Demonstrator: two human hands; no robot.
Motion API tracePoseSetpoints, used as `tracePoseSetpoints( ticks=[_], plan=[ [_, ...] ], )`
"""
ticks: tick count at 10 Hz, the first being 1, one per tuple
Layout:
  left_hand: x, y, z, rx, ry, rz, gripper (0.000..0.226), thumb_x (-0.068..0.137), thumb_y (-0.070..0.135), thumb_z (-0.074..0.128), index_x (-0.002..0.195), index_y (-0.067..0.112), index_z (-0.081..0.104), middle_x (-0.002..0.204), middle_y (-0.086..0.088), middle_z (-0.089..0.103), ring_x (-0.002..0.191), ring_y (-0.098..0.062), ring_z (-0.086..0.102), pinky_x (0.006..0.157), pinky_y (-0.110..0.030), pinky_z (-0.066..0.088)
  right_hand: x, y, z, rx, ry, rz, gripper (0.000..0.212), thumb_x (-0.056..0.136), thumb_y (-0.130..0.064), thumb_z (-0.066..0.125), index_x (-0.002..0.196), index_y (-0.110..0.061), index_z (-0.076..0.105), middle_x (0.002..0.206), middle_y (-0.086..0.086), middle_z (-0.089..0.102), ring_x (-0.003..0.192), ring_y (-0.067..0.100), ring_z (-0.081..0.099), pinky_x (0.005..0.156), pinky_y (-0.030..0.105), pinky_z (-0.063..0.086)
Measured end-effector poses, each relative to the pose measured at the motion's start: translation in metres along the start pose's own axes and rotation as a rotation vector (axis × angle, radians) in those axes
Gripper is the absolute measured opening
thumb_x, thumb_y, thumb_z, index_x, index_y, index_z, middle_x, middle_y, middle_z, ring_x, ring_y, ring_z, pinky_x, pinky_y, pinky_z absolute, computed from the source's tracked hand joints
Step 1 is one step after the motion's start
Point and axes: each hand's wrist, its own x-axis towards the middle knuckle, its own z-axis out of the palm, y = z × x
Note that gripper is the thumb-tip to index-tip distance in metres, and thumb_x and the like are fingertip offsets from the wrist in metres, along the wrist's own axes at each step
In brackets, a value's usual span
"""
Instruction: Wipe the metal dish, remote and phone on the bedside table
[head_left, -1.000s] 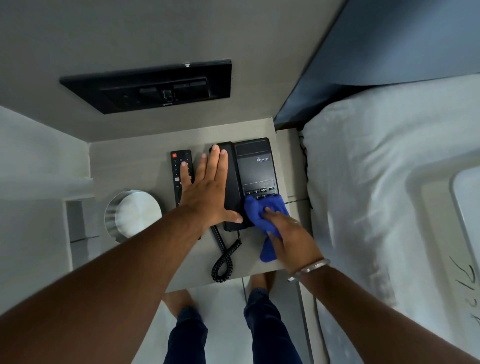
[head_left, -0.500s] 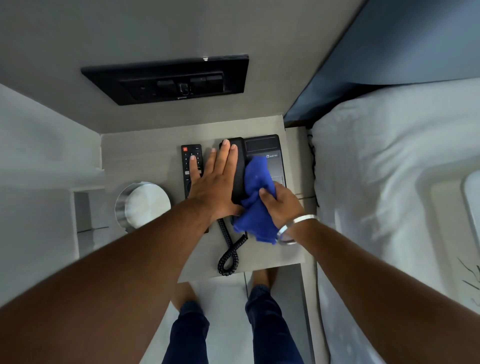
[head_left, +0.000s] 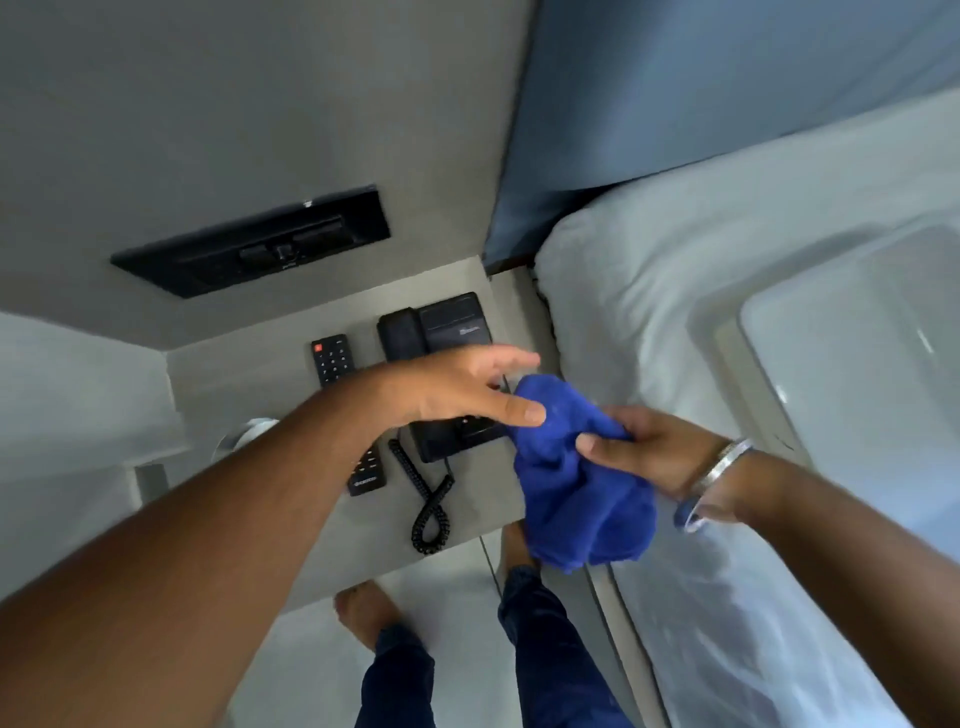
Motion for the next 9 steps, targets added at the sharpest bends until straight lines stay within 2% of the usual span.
tracePoseSetpoints(
  ticks=[1, 2, 3, 4, 5, 6, 7, 8, 9],
  plan=[
    [0.004, 0.052, 0.014, -0.182, -0.165, -0.020, 0.063, 0.074, 0.037, 0.079, 0.132, 0.021, 0.061, 0.132, -0.003, 0.067, 0.124, -0.020, 0.060, 0.107, -0.041, 0.045, -0.046, -0.012, -0.031, 0.268, 0.048, -0.038, 0.042, 0.083, -0.018, 0.066, 0.116, 0.005, 0.057, 0.116, 0.029, 0.063, 0.104, 0.036, 0.061, 0.095, 0.049, 0.046],
    [0.028, 0.132, 0.042, -0.330, -0.165, 0.121, 0.034, 0.081, 0.018, 0.069, 0.115, 0.016, 0.069, 0.105, -0.008, 0.076, 0.095, -0.024, 0.071, 0.080, -0.042, 0.061, -0.101, -0.006, -0.076, 0.507, 0.205, -0.059, 0.047, 0.077, -0.014, 0.071, 0.119, 0.001, 0.059, 0.122, 0.027, 0.061, 0.107, 0.036, 0.062, 0.092, 0.049, 0.048],
    [0.049, 0.182, 0.067, -0.321, -0.184, 0.204, 0.023, 0.081, 0.019, 0.069, 0.105, 0.016, 0.072, 0.096, -0.006, 0.075, 0.087, -0.022, 0.071, 0.068, -0.037, 0.060, -0.128, 0.010, -0.098, 0.596, 0.216, -0.045, 0.050, 0.071, -0.015, 0.074, 0.118, -0.005, 0.061, 0.117, 0.021, 0.067, 0.104, 0.033, 0.065, 0.081, 0.041, 0.056],
    [0.081, 0.240, 0.107, -0.210, -0.174, 0.266, 0.010, 0.081, 0.025, 0.069, 0.089, 0.025, 0.074, 0.087, -0.005, 0.072, 0.082, -0.021, 0.069, 0.068, -0.035, 0.055, -0.160, 0.045, -0.125, 0.668, 0.165, -0.071, 0.052, 0.065, -0.022, 0.075, 0.115, -0.010, 0.065, 0.113, 0.014, 0.068, 0.100, 0.031, 0.065, 0.075, 0.040, 0.056],
    [0.105, 0.260, 0.124, -0.068, -0.018, 0.253, 0.010, 0.085, 0.023, 0.065, 0.077, 0.026, 0.069, 0.067, 0.003, 0.068, 0.059, -0.012, 0.066, 0.050, -0.025, 0.051, -0.169, 0.071, -0.144, 0.760, 0.336, -0.070, 0.045, 0.067, -0.023, 0.074, 0.109, -0.010, 0.066, 0.106, 0.014, 0.069, 0.090, 0.028, 0.067, 0.068, 0.038, 0.056],
    [0.138, 0.262, 0.139, 0.254, 0.166, 0.137, 0.010, 0.093, 0.017, 0.063, 0.084, 0.014, 0.059, 0.070, -0.006, 0.065, 0.047, -0.014, 0.060, 0.043, -0.025, 0.050, -0.168, 0.098, -0.166, 0.746, 0.827, 0.001, 0.027, 0.074, -0.028, 0.076, 0.094, -0.011, 0.068, 0.096, 0.015, 0.069, 0.072, 0.020, 0.068, 0.059, 0.029, 0.054],
    [0.153, 0.254, 0.151, 0.386, 0.212, 0.062, 0.014, 0.091, 0.020, 0.068, 0.086, 0.010, 0.061, 0.084, -0.017, 0.071, 0.061, -0.026, 0.068, 0.059, -0.037, 0.061, -0.161, 0.105, -0.171, 0.443, 0.989, 0.137, 0.041, 0.075, -0.032, 0.077, 0.110, -0.015, 0.062, 0.099, 0.008, 0.070, 0.080, 0.019, 0.069, 0.067, 0.030, 0.053],
    [0.136, 0.252, 0.154, 0.534, 0.353, 0.085, 0.037, 0.087, 0.035, 0.073, 0.115, 0.013, 0.063, 0.116, -0.013, 0.071, 0.099, -0.029, 0.070, 0.088, -0.042, 0.058, -0.171, 0.087, -0.169, -0.172, 1.065, 0.255, 0.060, 0.081, -0.031, 0.070, 0.133, -0.013, 0.047, 0.126, 0.010, 0.059, 0.113, 0.027, 0.057, 0.093, 0.035, 0.045],
    [0.095, 0.259, 0.143, 0.728, 0.504, 0.126, 0.059, 0.089, 0.042, 0.067, 0.140, 0.018, 0.050, 0.133, -0.005, 0.063, 0.116, -0.025, 0.062, 0.093, -0.039, 0.052, -0.209, 0.055, -0.163, -0.182, 1.157, -0.003, 0.047, 0.085, -0.030, 0.065, 0.127, -0.014, 0.054, 0.122, 0.005, 0.063, 0.110, 0.024, 0.061, 0.090, 0.030, 0.048]
  ],
)
